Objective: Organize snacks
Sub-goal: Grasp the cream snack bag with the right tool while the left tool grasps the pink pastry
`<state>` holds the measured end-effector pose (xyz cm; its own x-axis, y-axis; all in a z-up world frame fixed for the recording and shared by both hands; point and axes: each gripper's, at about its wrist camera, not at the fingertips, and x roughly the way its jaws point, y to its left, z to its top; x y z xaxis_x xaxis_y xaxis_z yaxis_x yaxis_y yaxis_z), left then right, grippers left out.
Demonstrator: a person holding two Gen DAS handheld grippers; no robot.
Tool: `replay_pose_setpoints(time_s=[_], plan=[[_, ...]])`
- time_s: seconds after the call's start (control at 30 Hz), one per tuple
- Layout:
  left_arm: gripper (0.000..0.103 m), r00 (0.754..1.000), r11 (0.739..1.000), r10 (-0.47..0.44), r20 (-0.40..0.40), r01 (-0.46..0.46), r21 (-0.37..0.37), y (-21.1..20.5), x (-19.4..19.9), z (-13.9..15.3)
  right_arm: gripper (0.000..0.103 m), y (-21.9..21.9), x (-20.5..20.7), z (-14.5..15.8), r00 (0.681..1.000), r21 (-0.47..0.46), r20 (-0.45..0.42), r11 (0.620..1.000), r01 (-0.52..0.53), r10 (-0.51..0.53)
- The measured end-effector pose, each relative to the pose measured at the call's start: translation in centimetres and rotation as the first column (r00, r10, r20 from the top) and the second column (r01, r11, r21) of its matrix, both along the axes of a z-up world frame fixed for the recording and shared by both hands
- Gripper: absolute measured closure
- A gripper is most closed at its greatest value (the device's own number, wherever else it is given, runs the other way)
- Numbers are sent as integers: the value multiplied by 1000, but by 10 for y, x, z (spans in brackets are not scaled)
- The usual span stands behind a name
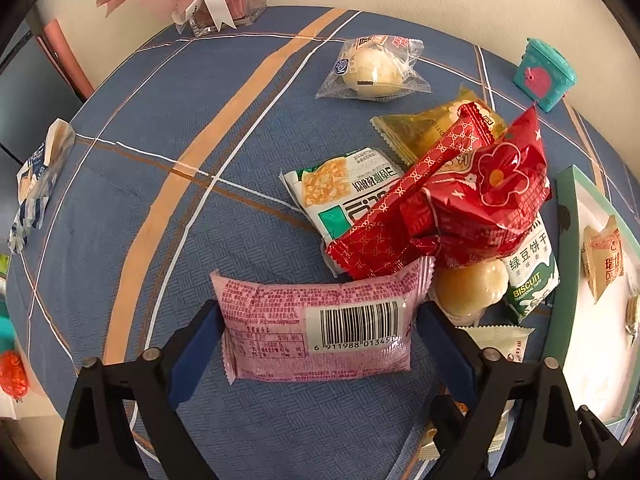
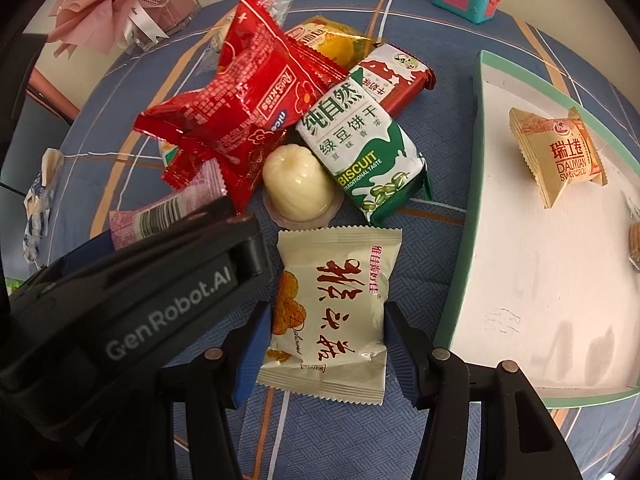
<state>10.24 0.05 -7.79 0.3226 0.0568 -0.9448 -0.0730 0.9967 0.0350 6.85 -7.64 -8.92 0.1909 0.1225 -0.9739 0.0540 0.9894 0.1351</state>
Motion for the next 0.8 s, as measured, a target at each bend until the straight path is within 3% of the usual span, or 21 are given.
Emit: replay_pose_setpoints(time_s=[0.27, 0.5, 0.8], plan=[[18, 1000, 1000, -5, -1, 5, 2, -6, -3, 3, 47, -1, 3, -4, 1000, -9, -2, 1000, -3, 3], [20, 1000, 1000, -11, 1, 11, -15, -8, -8, 12, 48, -12, 0, 9, 1000, 1, 9, 1000, -3, 3], [20, 999, 1000, -8, 45, 9, -24, 4, -17, 44, 48, -20, -8, 24, 999, 21, 34, 1000, -1, 1]])
